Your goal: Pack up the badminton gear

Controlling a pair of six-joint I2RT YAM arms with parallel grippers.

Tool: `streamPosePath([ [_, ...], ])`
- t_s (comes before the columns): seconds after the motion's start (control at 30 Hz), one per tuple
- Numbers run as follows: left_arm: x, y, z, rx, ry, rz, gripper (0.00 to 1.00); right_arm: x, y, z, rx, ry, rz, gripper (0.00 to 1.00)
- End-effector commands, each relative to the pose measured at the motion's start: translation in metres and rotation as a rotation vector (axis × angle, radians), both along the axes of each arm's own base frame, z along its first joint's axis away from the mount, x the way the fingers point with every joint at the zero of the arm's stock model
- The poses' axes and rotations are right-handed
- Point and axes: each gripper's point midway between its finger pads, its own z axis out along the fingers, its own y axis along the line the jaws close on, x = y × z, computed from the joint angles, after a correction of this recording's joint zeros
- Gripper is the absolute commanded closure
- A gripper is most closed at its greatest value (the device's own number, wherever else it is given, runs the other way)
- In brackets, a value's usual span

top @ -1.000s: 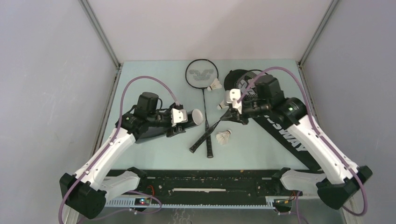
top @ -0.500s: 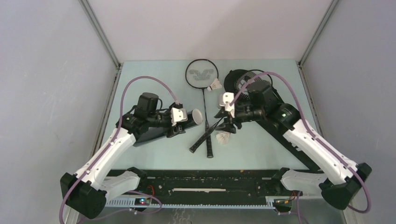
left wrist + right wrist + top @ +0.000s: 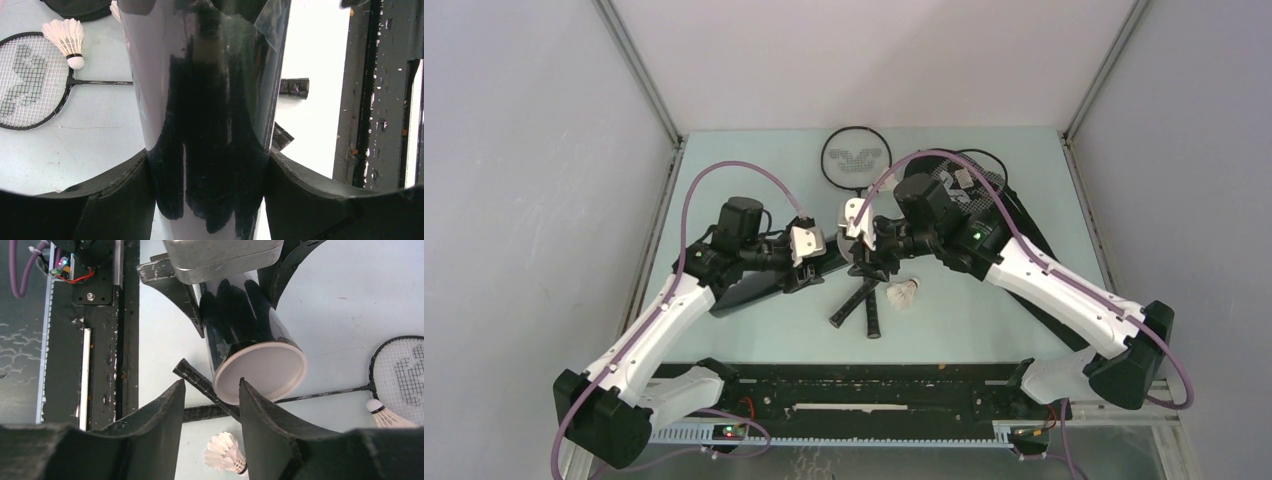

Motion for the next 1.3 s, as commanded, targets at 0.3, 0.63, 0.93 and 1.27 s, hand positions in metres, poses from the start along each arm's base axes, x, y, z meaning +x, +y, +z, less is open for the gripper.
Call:
streamPosePath([
  [0.3,-0.009,-0.011,0.010,-0.087,-0.025,-0.042,0.99,0.013,0.009,0.003,0.000,-0.041,-0.029,1.00],
  [0.63,0.003,0.003,0.002,-0.014,-0.134,-0.001,1.00,-0.008,-0.018,0.012,0.069,0.082,0.130,1.00],
  [0.93,0.006,0.007,-0.001,0.003,-0.160,0.015,1.00,-0.010,-0.028,0.005,0.071,0.117,0.129,1.00],
  [1.27,0.017,0.017,-0.009,0.070,-0.202,0.050,1.00,-0.006,-0.040,0.013,0.105,0.161,0.106,1.00],
])
